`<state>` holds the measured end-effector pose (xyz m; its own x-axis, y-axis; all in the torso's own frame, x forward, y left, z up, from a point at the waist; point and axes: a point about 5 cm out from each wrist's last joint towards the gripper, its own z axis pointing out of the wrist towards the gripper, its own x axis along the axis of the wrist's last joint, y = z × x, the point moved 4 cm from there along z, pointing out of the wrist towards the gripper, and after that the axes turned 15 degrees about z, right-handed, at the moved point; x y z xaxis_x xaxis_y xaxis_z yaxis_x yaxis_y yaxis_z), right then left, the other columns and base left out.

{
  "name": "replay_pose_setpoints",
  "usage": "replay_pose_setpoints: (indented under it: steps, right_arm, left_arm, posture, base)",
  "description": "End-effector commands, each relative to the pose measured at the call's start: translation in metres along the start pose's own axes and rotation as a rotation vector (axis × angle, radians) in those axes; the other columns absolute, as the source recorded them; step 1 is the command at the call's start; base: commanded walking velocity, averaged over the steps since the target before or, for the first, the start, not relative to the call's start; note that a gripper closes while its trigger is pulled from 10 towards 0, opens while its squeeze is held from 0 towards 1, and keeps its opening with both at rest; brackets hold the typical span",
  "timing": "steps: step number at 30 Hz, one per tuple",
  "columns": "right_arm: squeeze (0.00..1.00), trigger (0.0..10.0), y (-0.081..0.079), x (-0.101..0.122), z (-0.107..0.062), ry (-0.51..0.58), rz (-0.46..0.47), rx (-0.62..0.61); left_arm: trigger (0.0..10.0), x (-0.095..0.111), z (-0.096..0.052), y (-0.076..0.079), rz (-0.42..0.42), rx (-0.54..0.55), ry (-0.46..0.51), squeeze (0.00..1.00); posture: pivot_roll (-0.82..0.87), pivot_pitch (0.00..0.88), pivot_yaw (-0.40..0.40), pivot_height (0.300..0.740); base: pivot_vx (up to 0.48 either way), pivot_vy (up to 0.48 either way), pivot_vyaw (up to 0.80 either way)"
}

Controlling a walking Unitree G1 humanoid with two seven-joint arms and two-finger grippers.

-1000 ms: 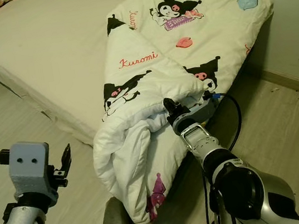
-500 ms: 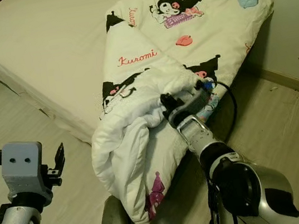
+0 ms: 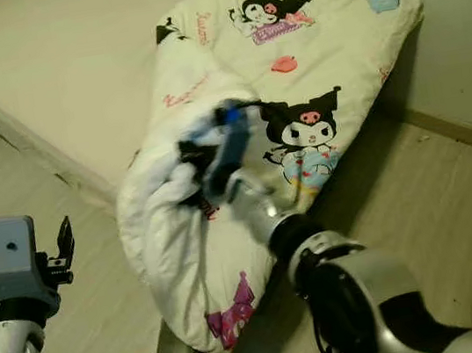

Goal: Clean up the room

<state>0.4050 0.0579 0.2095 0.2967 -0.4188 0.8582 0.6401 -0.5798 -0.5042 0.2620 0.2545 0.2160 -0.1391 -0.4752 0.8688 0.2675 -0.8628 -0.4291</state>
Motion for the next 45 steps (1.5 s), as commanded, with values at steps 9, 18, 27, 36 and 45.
replay_pose_setpoints:
  steps: [9, 18, 27, 36, 45]
  right_arm:
    - [0.49, 10.0, -0.038, -0.058, 0.005, -0.170, -0.108, 0.110]
    - [0.00, 10.0, -0.035, -0.044, 0.007, -0.110, -0.124, 0.088]
    - [0.00, 10.0, -0.040, 0.007, 0.015, 0.049, -0.006, 0.112]
    - [0.00, 10.0, 0.014, 0.046, -0.008, 0.224, 0.019, -0.062]
    - [0.00, 10.0, 0.098, 0.045, -0.072, 0.308, -0.170, -0.371]
  left_arm:
    - [10.0, -0.011, 0.001, -0.014, 0.010, 0.066, -0.047, 0.00]
    - [10.0, -0.013, 0.004, -0.016, 0.013, 0.090, -0.048, 0.00]
    - [10.0, -0.014, 0.009, -0.033, 0.025, 0.188, -0.050, 0.00]
    - [10.0, -0.040, 0.017, 0.008, -0.059, 0.063, -0.156, 0.00]
    - [10.0, -0.053, 0.027, 0.050, -0.110, -0.015, -0.215, 0.00]
  posture:
    - [0.24, 0.324, 0.039, 0.582]
    - [0.23, 0.311, 0.043, 0.582]
    - [0.21, 0.300, 0.035, 0.582]
    - [0.10, 0.250, 0.047, 0.582]
    - [0.02, 0.222, 0.070, 0.582]
  base:
    - [0.000, 0.000, 0.00]
    - [0.000, 0.000, 0.00]
    - [0.000, 0.000, 0.00]
    - [0.000, 0.000, 0.00]
    - [0.000, 0.000, 0.00]
